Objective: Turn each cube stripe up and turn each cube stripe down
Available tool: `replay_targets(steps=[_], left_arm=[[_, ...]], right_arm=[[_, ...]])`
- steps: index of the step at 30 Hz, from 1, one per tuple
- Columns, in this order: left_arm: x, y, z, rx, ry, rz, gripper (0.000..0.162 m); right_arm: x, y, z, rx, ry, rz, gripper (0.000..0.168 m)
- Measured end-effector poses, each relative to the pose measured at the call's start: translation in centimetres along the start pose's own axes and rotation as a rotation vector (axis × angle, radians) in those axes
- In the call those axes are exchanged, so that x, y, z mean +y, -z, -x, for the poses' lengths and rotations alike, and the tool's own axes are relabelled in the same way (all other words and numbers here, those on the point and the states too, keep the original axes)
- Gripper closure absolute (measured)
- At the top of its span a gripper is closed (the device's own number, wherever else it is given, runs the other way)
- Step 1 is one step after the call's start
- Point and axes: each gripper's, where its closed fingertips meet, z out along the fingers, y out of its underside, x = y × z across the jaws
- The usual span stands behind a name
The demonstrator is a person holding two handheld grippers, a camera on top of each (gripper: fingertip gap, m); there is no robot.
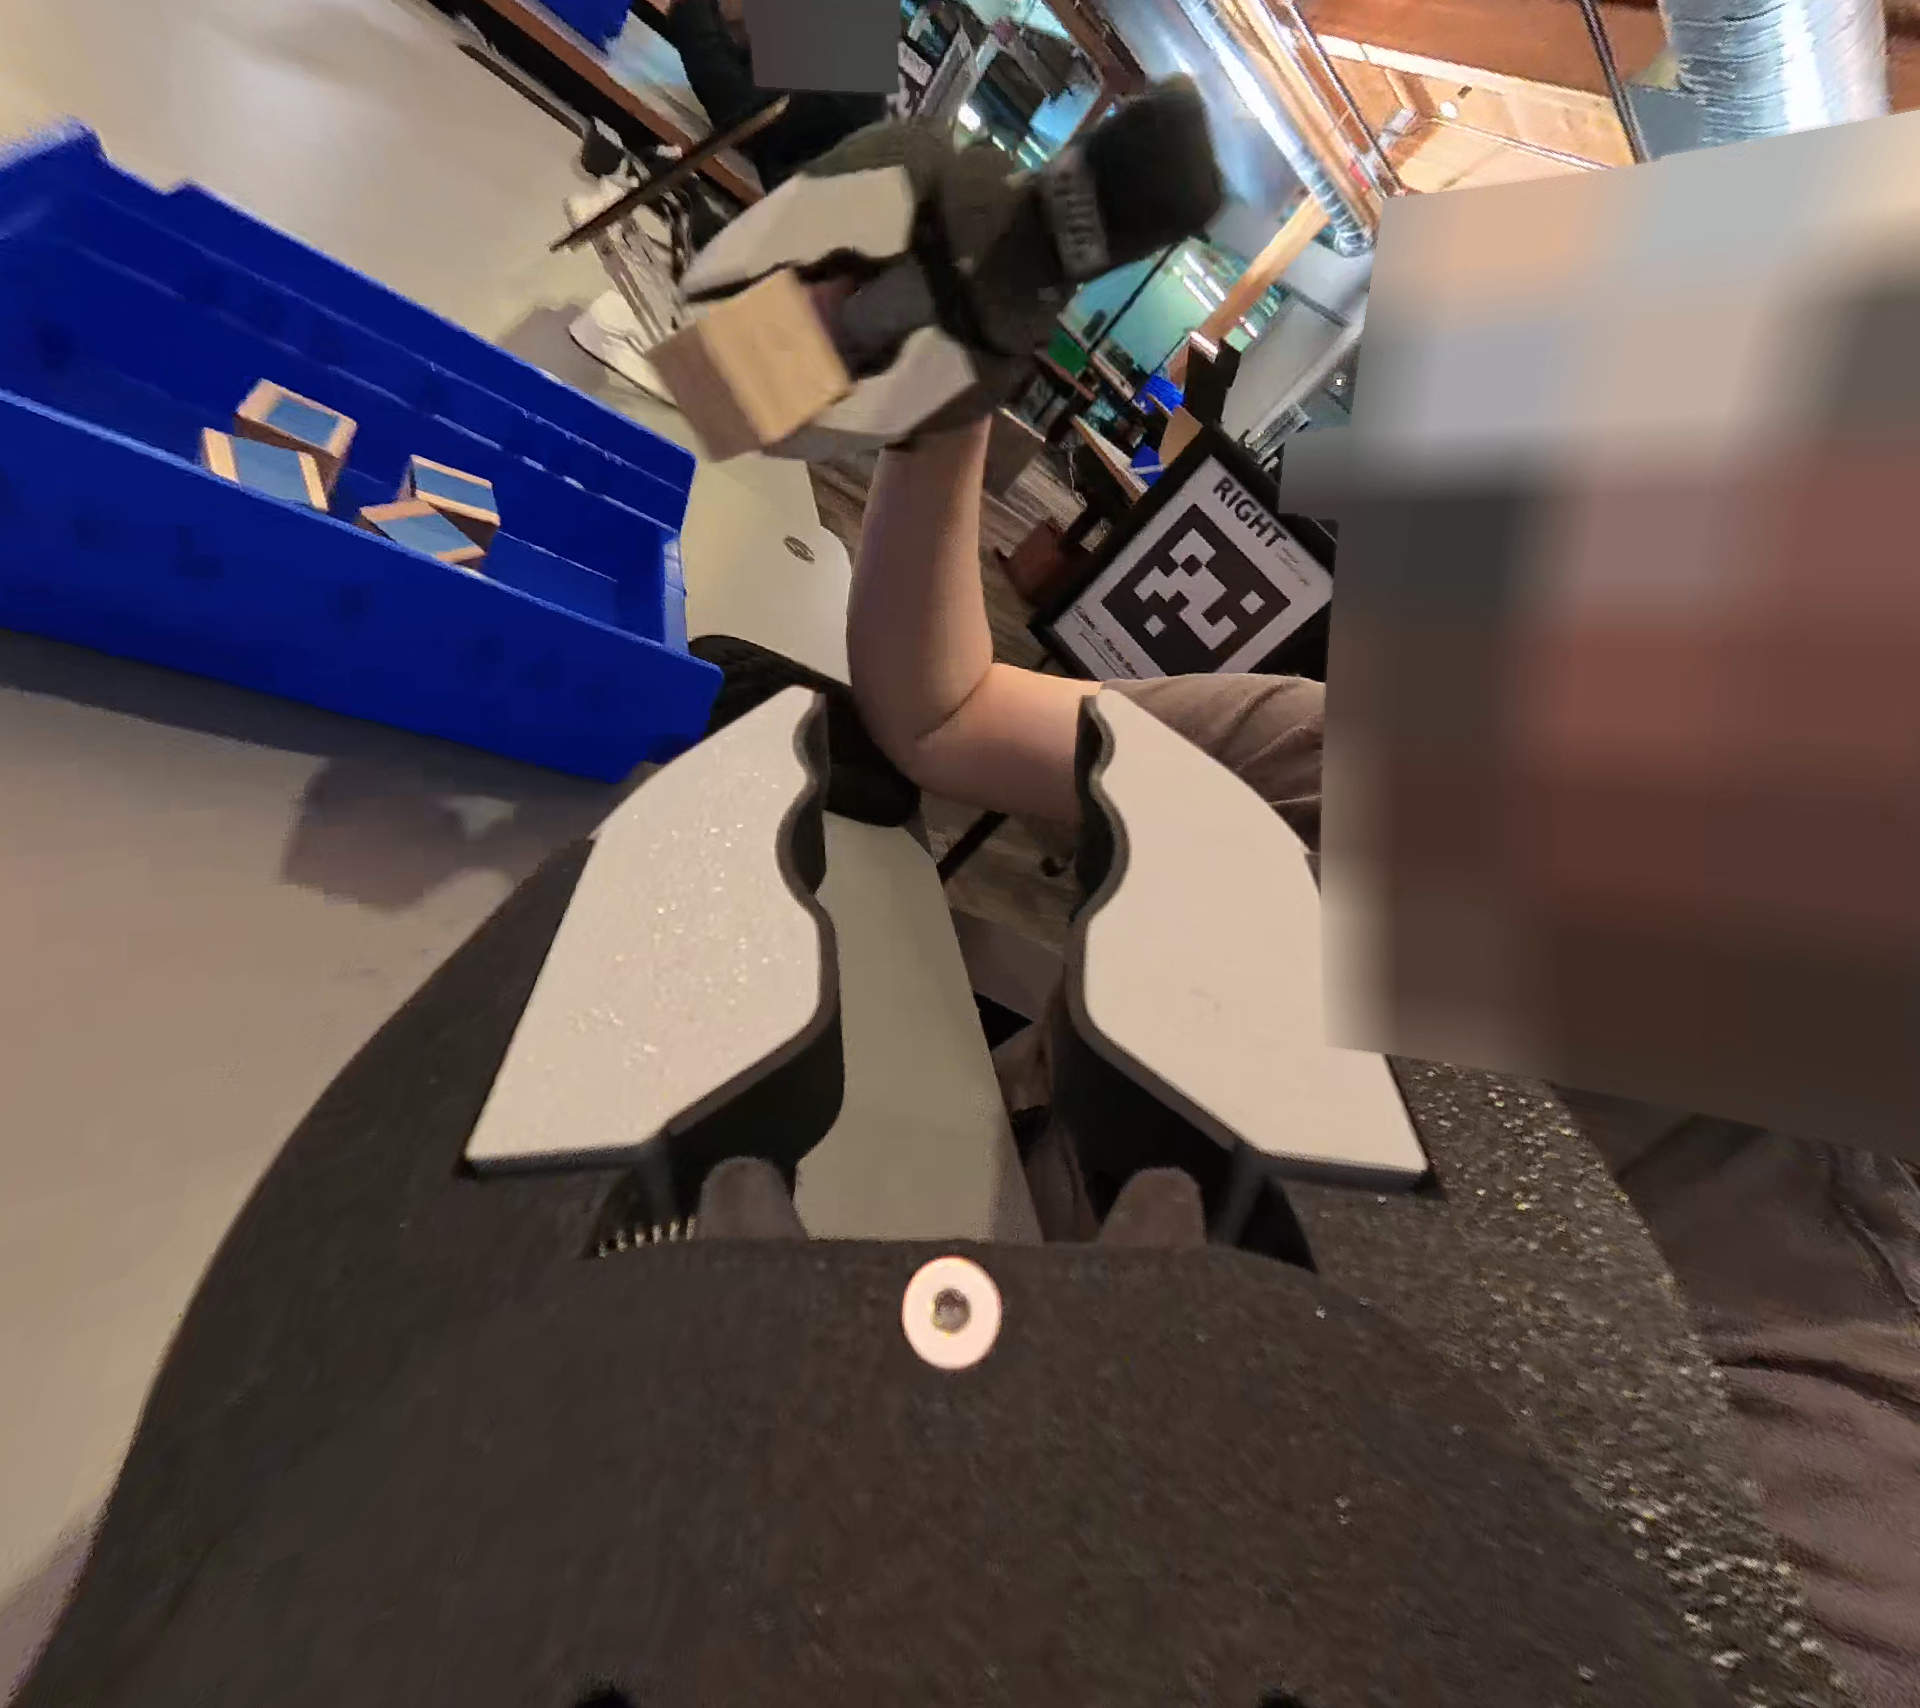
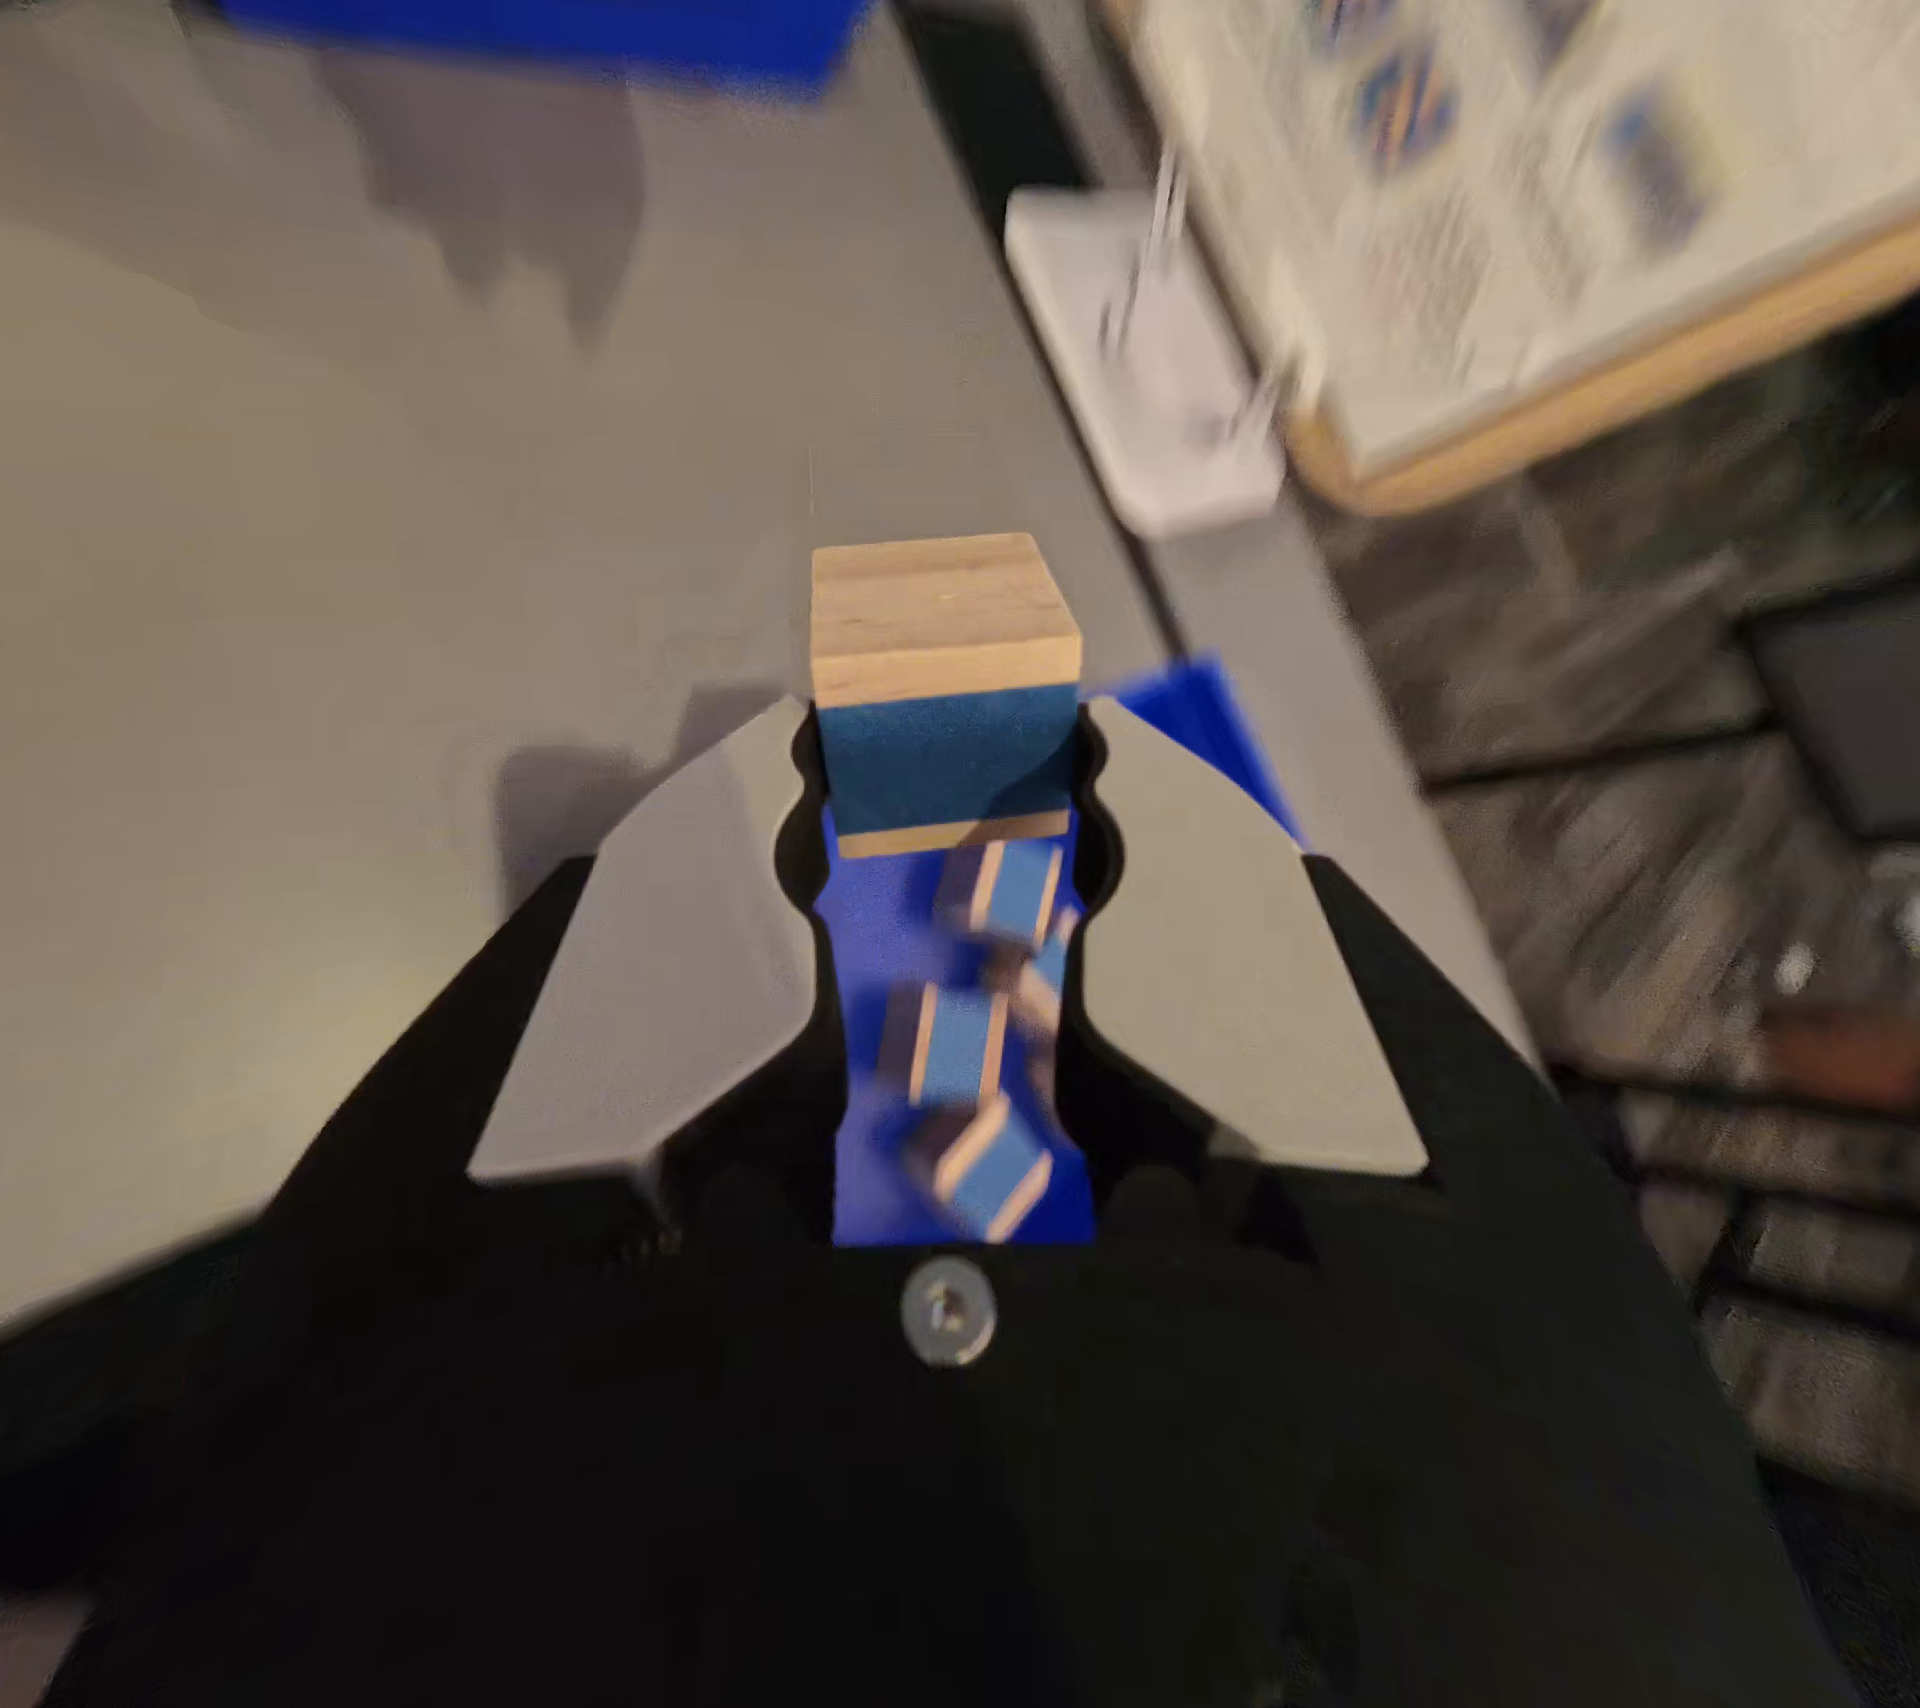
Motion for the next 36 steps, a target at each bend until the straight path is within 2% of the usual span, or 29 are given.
replay_targets(steps=[3, 6, 11, 18, 23, 27, 29, 31, 34, 36], left_arm=[[-1.0, 1.3, -1.2, -0.013, -0.063, -0.039, 0.118], [-1.6, 2.5, -2.3, -0.068, -0.152, -0.056, 0.121], [-2.0, 4.6, -6.4, -0.053, -0.287, -0.077, 0.129], [-2.4, 7.1, -8.2, -0.181, -0.48, -0.141, 0.138], [-3.3, 8.5, -8.8, -0.2, -0.598, -0.307, 0.145], [-3.4, 9.3, -8.2, -0.246, -0.553, -0.308, 0.147], [-3.1, 9.8, -7.0, -0.333, -0.526, -0.268, 0.141], [-2.8, 11.3, -4.8, -0.514, -0.464, -0.217, 0.139], [-1.8, 18.8, 0.1, -1.058, -0.33, -0.154, 0.132], [-1.3, 24.2, 0.9, -1.328, -0.325, -0.17, 0.128]], right_arm=[[8.2, -1.2, -0.2, -0.124, -0.099, 0.258, 0.123], [12.3, -4.0, 1.0, -0.268, -0.161, 0.393, 0.121], [14.9, -7.9, 2.6, -0.376, -0.129, 0.496, 0.122], [18.3, -9.8, 3.1, -0.383, -0.112, 0.648, 0.122], [18.7, -10.7, 3.4, -0.392, -0.133, 0.653, 0.122], [18.3, -10.8, 3.0, -0.368, -0.15, 0.631, 0.118], [17.1, -10.3, 2.1, -0.331, -0.153, 0.564, 0.119], [15.3, -9.1, 0.4, -0.258, -0.155, 0.46, 0.119], [14.7, -5.4, -5.3, 0.028, -0.244, 0.369, 0.12], [17.1, -2.1, -9.5, 0.253, -0.427, 0.397, 0.12]])
